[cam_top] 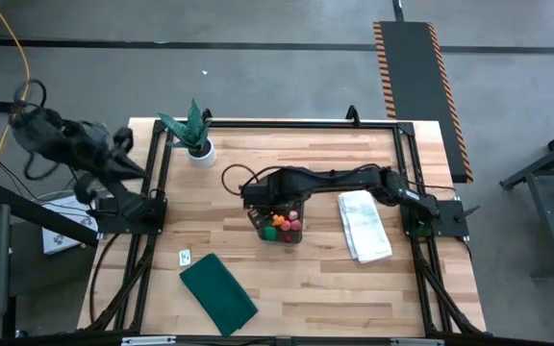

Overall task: Pick and placing Produce into tupperware
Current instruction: Return to Home Position

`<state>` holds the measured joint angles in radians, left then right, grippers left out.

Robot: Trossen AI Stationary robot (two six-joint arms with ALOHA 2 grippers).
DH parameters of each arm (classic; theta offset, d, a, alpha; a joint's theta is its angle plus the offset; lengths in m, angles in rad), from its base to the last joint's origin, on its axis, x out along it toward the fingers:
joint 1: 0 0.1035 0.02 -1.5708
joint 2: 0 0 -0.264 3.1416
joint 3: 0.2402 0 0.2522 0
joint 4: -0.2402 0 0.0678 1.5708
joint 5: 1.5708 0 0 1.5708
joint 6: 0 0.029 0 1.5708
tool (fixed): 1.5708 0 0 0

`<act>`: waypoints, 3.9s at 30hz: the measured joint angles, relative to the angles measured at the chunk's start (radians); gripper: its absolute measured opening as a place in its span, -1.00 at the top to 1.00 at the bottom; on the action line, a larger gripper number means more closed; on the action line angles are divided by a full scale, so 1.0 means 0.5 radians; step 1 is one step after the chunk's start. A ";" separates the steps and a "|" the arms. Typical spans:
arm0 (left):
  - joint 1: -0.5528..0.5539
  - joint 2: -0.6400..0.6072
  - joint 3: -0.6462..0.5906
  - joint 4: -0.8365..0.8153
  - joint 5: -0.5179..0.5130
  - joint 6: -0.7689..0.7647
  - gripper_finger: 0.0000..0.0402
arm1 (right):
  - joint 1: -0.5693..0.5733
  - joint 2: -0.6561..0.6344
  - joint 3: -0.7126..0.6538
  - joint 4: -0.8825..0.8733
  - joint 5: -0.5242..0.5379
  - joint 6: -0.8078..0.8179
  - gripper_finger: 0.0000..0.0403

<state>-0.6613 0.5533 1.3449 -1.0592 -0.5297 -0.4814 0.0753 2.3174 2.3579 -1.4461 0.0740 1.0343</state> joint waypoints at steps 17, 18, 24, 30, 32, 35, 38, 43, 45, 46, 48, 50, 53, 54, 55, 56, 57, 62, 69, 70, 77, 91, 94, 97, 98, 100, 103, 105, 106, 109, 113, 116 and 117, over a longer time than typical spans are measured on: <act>-0.001 -0.323 0.001 0.306 -0.181 0.844 0.95 | 0.065 -0.536 -0.096 0.481 0.040 -0.455 0.26; -0.002 -0.323 0.001 0.312 -0.186 0.869 0.95 | 0.071 -0.557 -0.096 0.517 0.025 -0.463 0.34; -0.001 -0.330 0.001 0.480 -0.201 1.061 0.95 | 0.076 -0.643 -0.096 0.545 -0.051 -0.509 0.82; -0.001 -0.389 0.030 0.510 -0.309 1.112 0.95 | 0.076 -0.682 -0.096 0.548 -0.056 -0.552 0.95; -0.001 -0.414 0.053 0.509 -0.312 1.113 0.95 | 0.076 -0.681 -0.097 0.544 -0.061 -0.564 0.98; 0.000 -0.456 0.086 0.511 -0.289 1.115 0.95 | 0.076 -0.681 -0.097 0.540 -0.084 -0.593 0.98; -0.001 -0.496 0.103 0.511 -0.175 1.126 0.95 | 0.076 -0.681 -0.097 0.534 -0.097 -0.615 1.00; -0.002 -0.563 0.096 0.554 0.220 1.163 0.95 | 0.076 -0.680 -0.097 0.490 -0.097 -0.619 1.00; -0.014 -0.577 0.095 0.622 0.377 1.210 0.95 | 0.076 -0.680 -0.097 0.470 -0.097 -0.619 1.00; -0.033 -0.582 0.094 0.655 0.446 1.236 0.95 | 0.076 -0.680 -0.097 0.454 -0.097 -0.619 1.00; -0.083 -0.592 0.094 0.689 0.540 1.298 0.95 | 0.074 -0.679 -0.097 0.442 -0.097 -0.605 1.00; -0.151 -0.604 0.093 0.706 0.575 1.330 0.95 | 0.073 -0.679 -0.097 0.432 -0.096 -0.586 1.00; -0.297 -0.622 0.088 0.707 0.489 1.349 0.97 | 0.072 -0.679 -0.097 0.430 -0.087 -0.565 1.00; -0.357 -0.625 0.087 0.706 0.457 1.351 0.98 | 0.073 -0.679 -0.097 0.430 -0.073 -0.556 1.00; -0.412 -0.627 0.084 0.705 0.423 1.351 0.99 | 0.077 -0.679 -0.097 0.431 -0.056 -0.544 1.00; -0.466 -0.629 0.083 0.700 0.403 1.336 0.99 | 0.080 -0.679 -0.097 0.430 -0.041 -0.531 1.00; -0.512 -0.629 0.084 0.689 0.400 1.322 0.99 | 0.085 -0.679 -0.097 0.430 -0.027 -0.522 1.00; -0.593 -0.629 0.082 0.595 0.401 1.222 0.99 | 0.100 -0.679 -0.097 0.424 -0.003 -0.498 1.00; -0.587 -0.629 0.097 0.599 0.347 1.200 1.00 | 0.122 -0.679 -0.097 0.415 0.064 -0.459 1.00; -0.587 -0.629 0.099 0.599 0.330 1.190 1.00 | 0.125 -0.679 -0.097 0.416 0.064 -0.453 1.00; -0.587 -0.629 0.096 0.450 -0.064 0.960 1.00 | 0.128 -0.678 -0.097 0.416 0.063 -0.424 1.00; 0.133 -0.629 0.097 0.437 -0.088 0.946 1.00 | 0.128 -0.678 -0.097 0.415 0.064 -0.463 1.00; 0.420 -0.620 0.097 0.414 -0.131 0.948 1.00 | 0.127 -0.678 -0.097 0.413 0.064 -0.498 1.00; 0.718 -0.577 0.095 0.326 -0.185 0.991 1.00 | 0.126 -0.678 -0.097 0.408 0.064 -0.508 1.00; 0.808 -0.559 0.086 0.303 -0.185 1.029 1.00 | 0.125 -0.678 -0.097 0.408 0.064 -0.513 1.00; 0.956 -0.533 0.049 0.286 -0.166 1.106 1.00 | 0.125 -0.678 -0.097 0.403 0.075 -0.515 1.00; 1.150 -0.509 -0.035 0.292 -0.182 1.131 1.00 | 0.125 -0.678 -0.097 0.397 0.102 -0.515 1.00; 1.259 -0.506 -0.118 0.322 -0.315 1.073 1.00 | 0.125 -0.678 -0.097 0.398 0.114 -0.515 1.00; 1.311 -0.503 -0.169 0.348 -0.411 1.036 1.00 | 0.124 -0.678 -0.097 0.397 0.118 -0.515 1.00; 1.469 -0.493 -0.287 0.345 -0.626 0.987 1.00 | 0.124 -0.678 -0.097 0.393 0.141 -0.516 1.00; 1.629 -0.495 -0.284 0.347 -0.631 1.031 1.00 | 0.124 -0.678 -0.097 0.393 0.143 -0.514 1.00; 1.738 -0.498 -0.149 0.325 -0.633 1.119 1.00 | 0.124 -0.678 -0.097 0.392 0.143 -0.514 1.00; 1.770 -0.499 -0.090 0.315 -0.628 1.148 1.00 | 0.124 -0.678 -0.097 0.392 0.145 -0.515 1.00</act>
<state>0.2236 0.3036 1.3001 -0.9018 -0.8435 0.0927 0.1375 1.9785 2.3093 -1.2499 0.1466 0.7770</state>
